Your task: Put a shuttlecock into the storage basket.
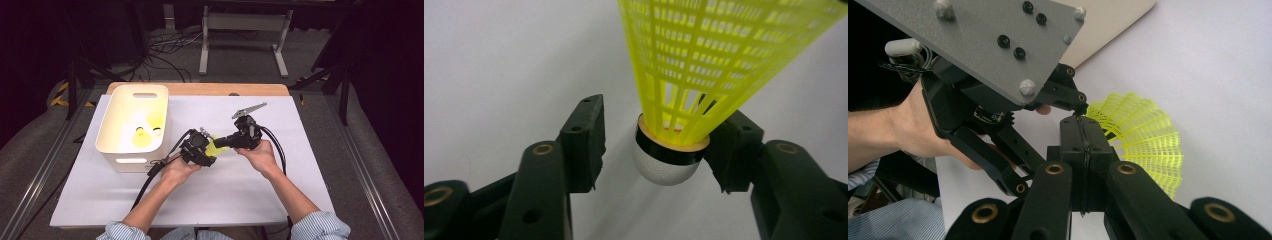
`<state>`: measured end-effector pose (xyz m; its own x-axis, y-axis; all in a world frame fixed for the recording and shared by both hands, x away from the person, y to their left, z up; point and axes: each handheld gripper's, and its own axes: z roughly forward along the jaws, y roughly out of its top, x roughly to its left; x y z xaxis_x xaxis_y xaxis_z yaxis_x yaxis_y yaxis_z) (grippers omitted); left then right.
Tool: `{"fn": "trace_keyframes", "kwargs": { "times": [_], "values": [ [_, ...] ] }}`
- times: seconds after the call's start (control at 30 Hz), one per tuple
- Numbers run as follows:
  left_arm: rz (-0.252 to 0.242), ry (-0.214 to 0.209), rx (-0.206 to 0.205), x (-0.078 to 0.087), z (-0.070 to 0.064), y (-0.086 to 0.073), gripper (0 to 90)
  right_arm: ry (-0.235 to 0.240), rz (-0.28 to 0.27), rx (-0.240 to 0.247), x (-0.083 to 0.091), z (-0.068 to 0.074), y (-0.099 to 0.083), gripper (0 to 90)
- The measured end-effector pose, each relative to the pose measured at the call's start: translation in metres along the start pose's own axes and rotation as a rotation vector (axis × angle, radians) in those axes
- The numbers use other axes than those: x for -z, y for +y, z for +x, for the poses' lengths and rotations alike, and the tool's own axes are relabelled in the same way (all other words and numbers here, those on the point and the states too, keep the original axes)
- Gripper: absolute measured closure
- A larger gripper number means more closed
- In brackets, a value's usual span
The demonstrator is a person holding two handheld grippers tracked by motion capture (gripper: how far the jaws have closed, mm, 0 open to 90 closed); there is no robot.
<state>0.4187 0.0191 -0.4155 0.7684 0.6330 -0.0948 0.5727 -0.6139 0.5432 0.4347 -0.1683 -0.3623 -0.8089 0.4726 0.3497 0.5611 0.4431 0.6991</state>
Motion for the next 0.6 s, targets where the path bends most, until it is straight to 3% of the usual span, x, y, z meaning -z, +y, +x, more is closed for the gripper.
{"fn": "trace_keyframes", "kwargs": {
  "times": [0.2,0.6],
  "values": [
    [-0.008,-0.002,-0.020,0.0026,-0.0020,-0.0006,62.4,-0.002,-0.006,-0.006,0.0006,-0.0011,-0.0003,90.0],
    [0.032,0.029,-0.053,0.0049,-0.0054,0.0012,64.3,-0.038,-0.002,-0.016,0.0003,-0.0036,-0.0011,90.0]
  ]
}}
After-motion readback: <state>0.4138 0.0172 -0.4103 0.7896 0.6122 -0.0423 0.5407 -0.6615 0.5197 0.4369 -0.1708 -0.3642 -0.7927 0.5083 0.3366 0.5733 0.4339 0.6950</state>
